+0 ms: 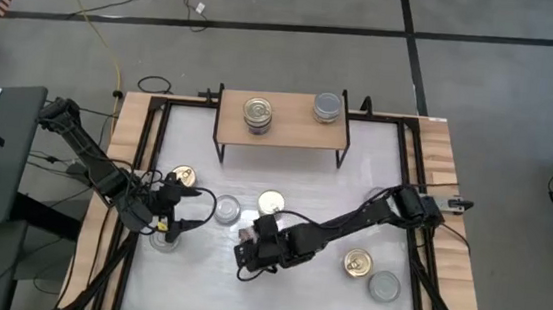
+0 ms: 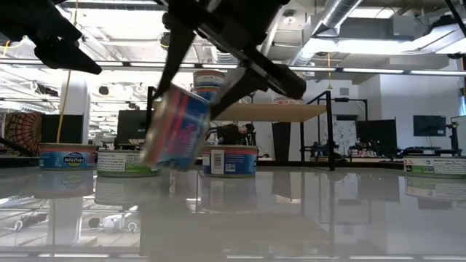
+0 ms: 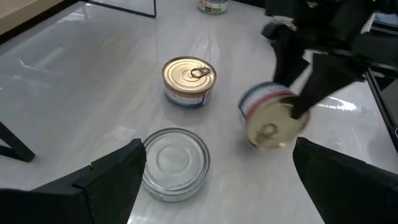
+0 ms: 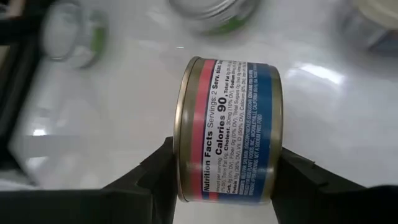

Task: Stack canned seafood by type on shelf
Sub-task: Put the blue pink tuna can on the shelf

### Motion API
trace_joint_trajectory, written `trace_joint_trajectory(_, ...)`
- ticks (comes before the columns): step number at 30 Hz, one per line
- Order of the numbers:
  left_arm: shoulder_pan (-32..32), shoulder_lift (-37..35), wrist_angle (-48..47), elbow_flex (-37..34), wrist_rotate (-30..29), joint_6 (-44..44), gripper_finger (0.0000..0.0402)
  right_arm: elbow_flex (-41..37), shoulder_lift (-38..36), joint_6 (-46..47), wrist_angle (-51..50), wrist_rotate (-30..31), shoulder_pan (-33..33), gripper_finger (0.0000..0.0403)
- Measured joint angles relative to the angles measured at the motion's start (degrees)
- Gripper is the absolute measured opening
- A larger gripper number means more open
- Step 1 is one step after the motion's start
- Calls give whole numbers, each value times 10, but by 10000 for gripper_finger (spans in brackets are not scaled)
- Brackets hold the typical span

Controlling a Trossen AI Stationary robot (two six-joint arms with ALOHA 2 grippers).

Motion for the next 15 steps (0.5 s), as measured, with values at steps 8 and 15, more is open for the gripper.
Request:
trace_joint_trajectory(8,0,0,0,0,0,-1,391,-114,0,41,258,17,17,216)
trace_joint_trajectory(15,0,0,1,0,1,-7,391,-239,-12,99,462,74,32,216)
